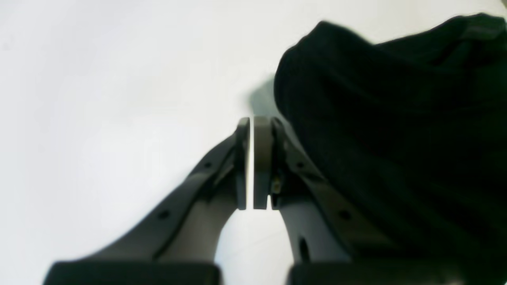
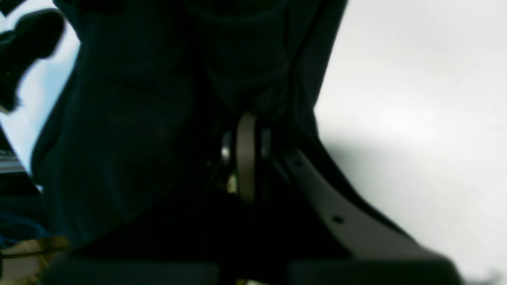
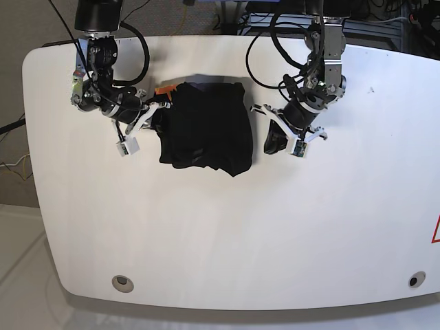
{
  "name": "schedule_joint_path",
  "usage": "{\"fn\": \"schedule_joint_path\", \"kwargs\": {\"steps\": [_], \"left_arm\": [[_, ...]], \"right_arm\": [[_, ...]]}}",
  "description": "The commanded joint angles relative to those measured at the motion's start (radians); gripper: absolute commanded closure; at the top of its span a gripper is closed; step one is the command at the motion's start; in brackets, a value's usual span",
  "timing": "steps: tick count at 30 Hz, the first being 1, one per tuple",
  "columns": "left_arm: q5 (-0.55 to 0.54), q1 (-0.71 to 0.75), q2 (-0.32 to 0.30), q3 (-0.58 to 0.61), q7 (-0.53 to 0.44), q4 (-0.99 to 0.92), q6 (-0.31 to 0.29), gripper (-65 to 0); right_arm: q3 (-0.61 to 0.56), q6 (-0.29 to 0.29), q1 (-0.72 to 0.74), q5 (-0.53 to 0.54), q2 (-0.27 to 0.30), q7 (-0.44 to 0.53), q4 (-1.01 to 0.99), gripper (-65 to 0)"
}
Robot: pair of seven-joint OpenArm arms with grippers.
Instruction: Fold the T-shirt properly
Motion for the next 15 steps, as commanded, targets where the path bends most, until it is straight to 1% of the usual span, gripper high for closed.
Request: {"fn": "schedule_joint_path", "kwargs": {"steps": [1, 5, 11, 12, 15], "left_arm": [[-0.016, 0.004, 0.002, -0.002, -0.027, 0.044, -0.006, -0.3], [-0.016, 0.023, 0.000, -0.002, -0.025, 0.100, -0.006, -0.3], [-0.013, 0.056, 0.000, -0.002, -0.025, 0.175, -0.006, -0.3], [-0.013, 0.063, 0.000, -0.002, -0.025, 0.187, -0.006, -0.3], [-0.012, 0.075, 0.000, -0.002, -0.025, 0.212, -0.006, -0.3]], "right_arm": [[0.004, -0.024, 0.017, -0.056, 0.015, -0.034, 0.075, 0.0], [0.007, -0.024, 0.032, -0.022, 0.015, -0.063, 0.148, 0.0], [0.007, -0.027, 0.074, 0.047, 0.016, -0.106, 0.185, 0.0], [0.007, -0.030, 0.080, 0.057, 0.019, -0.108, 0.188, 0.0], [0.007, -0.065, 0.086, 0.080, 0.024, -0.108, 0.216, 0.0]]}}
